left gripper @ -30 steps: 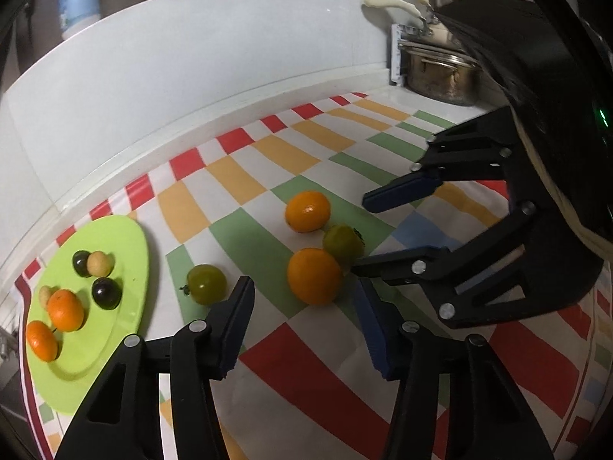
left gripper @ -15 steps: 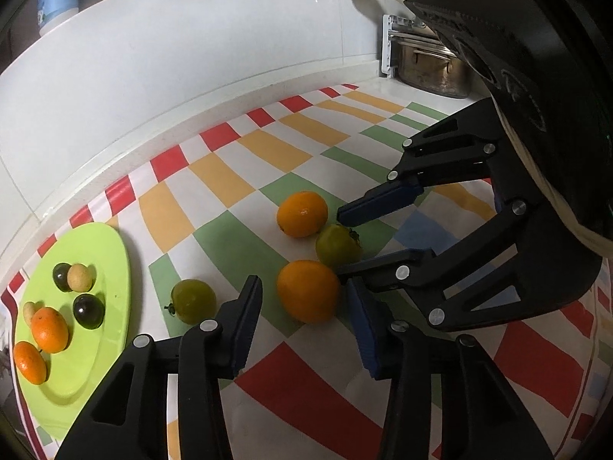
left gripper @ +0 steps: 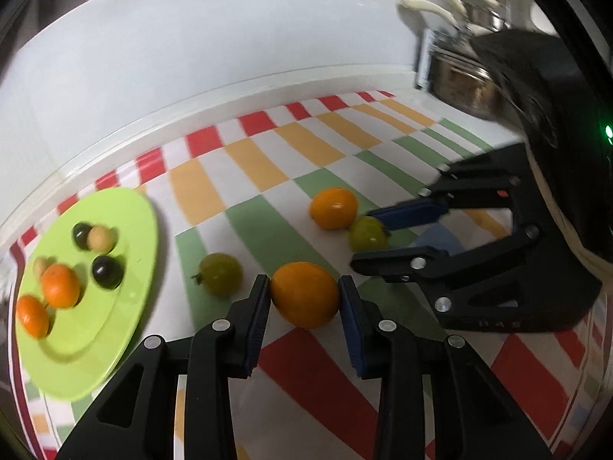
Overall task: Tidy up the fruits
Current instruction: 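Grasp a yellow-green fruit with the right tool while the left grasps an orange, then carry both fruits onto the green plate and open both tools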
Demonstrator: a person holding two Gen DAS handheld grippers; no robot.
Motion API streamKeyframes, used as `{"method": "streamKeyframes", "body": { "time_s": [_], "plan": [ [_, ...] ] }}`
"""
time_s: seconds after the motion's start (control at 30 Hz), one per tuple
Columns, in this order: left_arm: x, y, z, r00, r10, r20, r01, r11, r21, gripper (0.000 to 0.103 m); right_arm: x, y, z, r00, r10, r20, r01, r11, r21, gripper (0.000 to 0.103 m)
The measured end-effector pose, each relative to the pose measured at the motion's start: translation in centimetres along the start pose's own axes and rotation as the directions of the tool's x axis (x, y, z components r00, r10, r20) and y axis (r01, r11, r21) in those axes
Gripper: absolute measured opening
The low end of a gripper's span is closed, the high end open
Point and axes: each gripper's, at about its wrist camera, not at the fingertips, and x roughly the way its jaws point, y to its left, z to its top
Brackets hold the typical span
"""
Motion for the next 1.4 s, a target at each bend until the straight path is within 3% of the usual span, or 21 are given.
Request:
{"method": "streamKeyframes", "body": {
  "time_s": [0.23,0.57,0.87,1.4],
  "plan": [
    [-2.5,0.6,-0.7,0.999,0.034,0.034,-0.031,0.996,-0.082,0.035,-2.2,0.9,-0.4,0.998,-0.028,0.054,0.023,0.995,0.099,0.03],
    [-7.1,1.4,-2.0,0.992,0.098,0.08,-0.082,0.979,-0.187,0.035,-6.3,3.5,0.3,0.984,-0.066,0.163,0.042,0.988,0.148,0.03],
    [-10.9,3.4,-2.7,0.967,0.231,0.105,-0.198,0.946,-0.255,0.035,-8.3,6.1,1.5,0.968,-0.105,0.228,0.066,0.983,0.173,0.03],
    [-15.4,7.9,-3.1,0.932,0.33,0.147,-0.276,0.913,-0.3,0.036,-9.5,9.9,6.2,0.945,-0.076,0.319,0.027,0.988,0.155,0.03]
  ]
}}
